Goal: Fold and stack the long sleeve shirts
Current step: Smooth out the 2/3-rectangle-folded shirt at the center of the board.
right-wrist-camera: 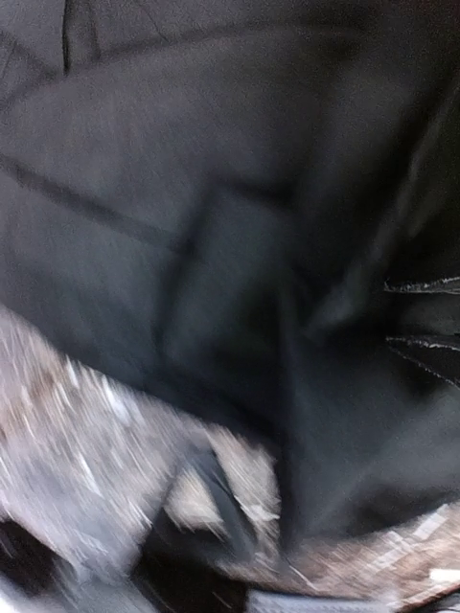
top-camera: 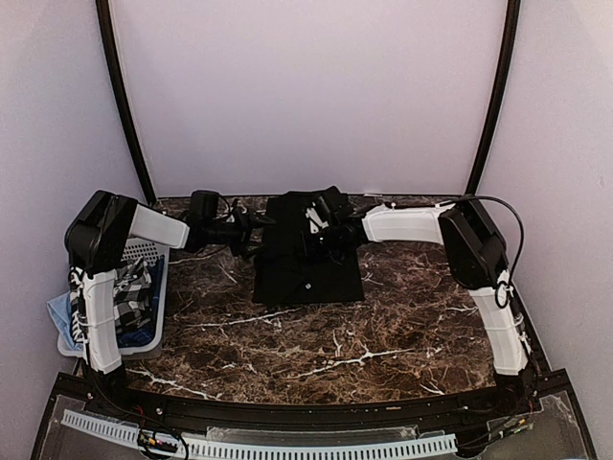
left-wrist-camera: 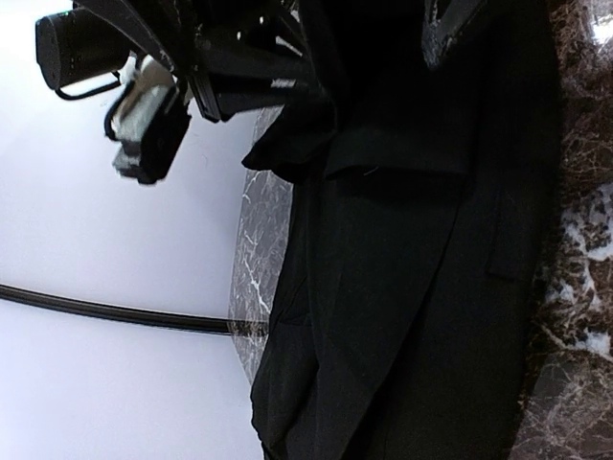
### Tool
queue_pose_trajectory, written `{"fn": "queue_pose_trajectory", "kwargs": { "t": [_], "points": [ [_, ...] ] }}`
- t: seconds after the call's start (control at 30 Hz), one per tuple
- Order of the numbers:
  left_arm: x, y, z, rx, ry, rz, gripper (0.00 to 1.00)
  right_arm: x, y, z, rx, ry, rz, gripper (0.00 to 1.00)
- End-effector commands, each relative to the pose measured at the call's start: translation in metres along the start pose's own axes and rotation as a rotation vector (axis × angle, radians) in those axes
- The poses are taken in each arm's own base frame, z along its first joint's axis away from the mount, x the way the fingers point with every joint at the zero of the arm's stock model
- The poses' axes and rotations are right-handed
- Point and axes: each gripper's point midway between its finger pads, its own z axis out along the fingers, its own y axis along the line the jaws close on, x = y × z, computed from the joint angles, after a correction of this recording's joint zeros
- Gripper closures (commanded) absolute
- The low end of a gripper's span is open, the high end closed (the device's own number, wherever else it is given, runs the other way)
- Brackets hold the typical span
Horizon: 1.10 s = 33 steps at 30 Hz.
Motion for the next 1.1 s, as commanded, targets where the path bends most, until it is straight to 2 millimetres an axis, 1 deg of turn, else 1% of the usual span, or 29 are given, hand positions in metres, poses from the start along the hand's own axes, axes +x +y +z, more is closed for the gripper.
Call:
{"fn": "queue_pose_trajectory", "kwargs": {
  "t": [0.0, 0.07, 0.1, 0.17, 0.3, 0.4, 0.43, 0.47, 0.5, 0.53, 0.57, 0.6, 0.63, 0.67, 0.7, 0.73, 0.77, 0.8, 0.83, 0.87, 0.9, 0.93, 0.97, 1.0, 1.03, 1.07],
  "points": [
    [-0.003, -0.004, 0.000, 0.002, 0.004, 0.025, 0.20, -0.015, -0.056, 0.013, 0.166, -0.017, 0.126, 0.87],
    [-0.002, -0.002, 0.000, -0.006, 0.010, 0.026, 0.20, -0.010, -0.080, 0.015, 0.213, -0.008, 0.188, 0.87],
    [-0.002, -0.002, 0.000, -0.007, 0.011, 0.031, 0.20, -0.007, -0.088, 0.016, 0.221, -0.004, 0.216, 0.86],
    [-0.002, -0.003, 0.000, -0.010, 0.014, 0.041, 0.19, -0.004, -0.091, 0.016, 0.192, -0.001, 0.242, 0.86],
    [-0.004, -0.006, -0.003, -0.031, 0.009, 0.077, 0.20, -0.006, -0.080, 0.012, 0.144, -0.003, 0.231, 0.85],
    [-0.006, -0.010, -0.010, -0.084, -0.007, 0.125, 0.19, -0.012, -0.070, 0.005, 0.115, -0.011, 0.212, 0.84],
    [-0.008, -0.016, -0.014, -0.090, -0.023, 0.164, 0.19, -0.017, -0.066, 0.000, 0.103, -0.019, 0.200, 0.83],
    [-0.007, -0.013, -0.017, -0.111, -0.025, 0.167, 0.19, -0.021, -0.062, -0.004, 0.092, -0.027, 0.191, 0.82],
    [-0.005, -0.019, -0.021, -0.112, -0.030, 0.205, 0.19, -0.025, -0.058, -0.009, 0.082, -0.035, 0.182, 0.81],
    [-0.001, -0.012, -0.024, -0.137, -0.026, 0.201, 0.19, -0.030, -0.053, -0.015, 0.068, -0.046, 0.173, 0.80],
    [0.002, -0.020, -0.030, -0.130, -0.031, 0.231, 0.19, -0.035, -0.048, -0.020, 0.054, -0.058, 0.161, 0.80],
    [0.008, -0.012, -0.033, -0.149, -0.026, 0.239, 0.18, -0.041, -0.043, -0.027, 0.038, -0.071, 0.149, 0.78],
    [0.011, -0.021, -0.040, -0.142, -0.036, 0.261, 0.18, -0.047, -0.037, -0.033, 0.025, -0.090, 0.140, 0.77],
    [0.020, -0.010, -0.042, -0.164, -0.024, 0.267, 0.18, -0.052, -0.032, -0.040, 0.010, -0.108, 0.129, 0.76],
    [0.028, -0.021, -0.048, -0.149, -0.025, 0.291, 0.18, -0.057, -0.026, -0.046, -0.006, -0.123, 0.118, 0.75],
    [0.037, -0.011, -0.051, -0.168, -0.014, 0.292, 0.18, -0.060, -0.021, -0.053, -0.017, -0.139, 0.109, 0.74],
    [0.049, -0.019, -0.054, -0.163, -0.005, 0.314, 0.18, -0.064, -0.015, -0.059, -0.028, -0.154, 0.099, 0.73],
    [0.058, -0.010, -0.056, -0.190, 0.002, 0.324, 0.18, -0.066, -0.011, -0.065, -0.034, -0.166, 0.091, 0.73],
    [0.071, -0.015, -0.060, -0.195, 0.015, 0.343, 0.18, -0.068, -0.008, -0.070, -0.034, -0.178, 0.085, 0.72],
    [0.078, -0.012, -0.066, -0.217, 0.004, 0.358, 0.19, -0.070, -0.005, -0.079, -0.035, -0.194, 0.077, 0.72],
    [0.088, -0.009, -0.067, -0.229, 0.016, 0.361, 0.19, -0.074, -0.001, -0.087, -0.038, -0.213, 0.070, 0.72],
    [0.096, -0.007, -0.073, -0.237, 0.016, 0.360, 0.20, -0.076, 0.001, -0.095, -0.037, -0.231, 0.062, 0.72],
    [0.109, 0.001, -0.073, -0.253, 0.039, 0.357, 0.21, -0.076, 0.002, -0.102, -0.032, -0.247, 0.056, 0.72],
    [0.115, -0.002, -0.076, -0.249, 0.041, 0.365, 0.22, -0.078, 0.004, -0.110, -0.033, -0.268, 0.049, 0.72],
    [0.128, 0.004, -0.074, -0.269, 0.065, 0.368, 0.22, -0.080, 0.006, -0.119, -0.031, -0.288, 0.043, 0.72],
    [0.134, 0.003, -0.074, -0.269, 0.072, 0.375, 0.24, -0.082, 0.006, -0.127, -0.027, -0.308, 0.038, 0.72]
  ]
}}
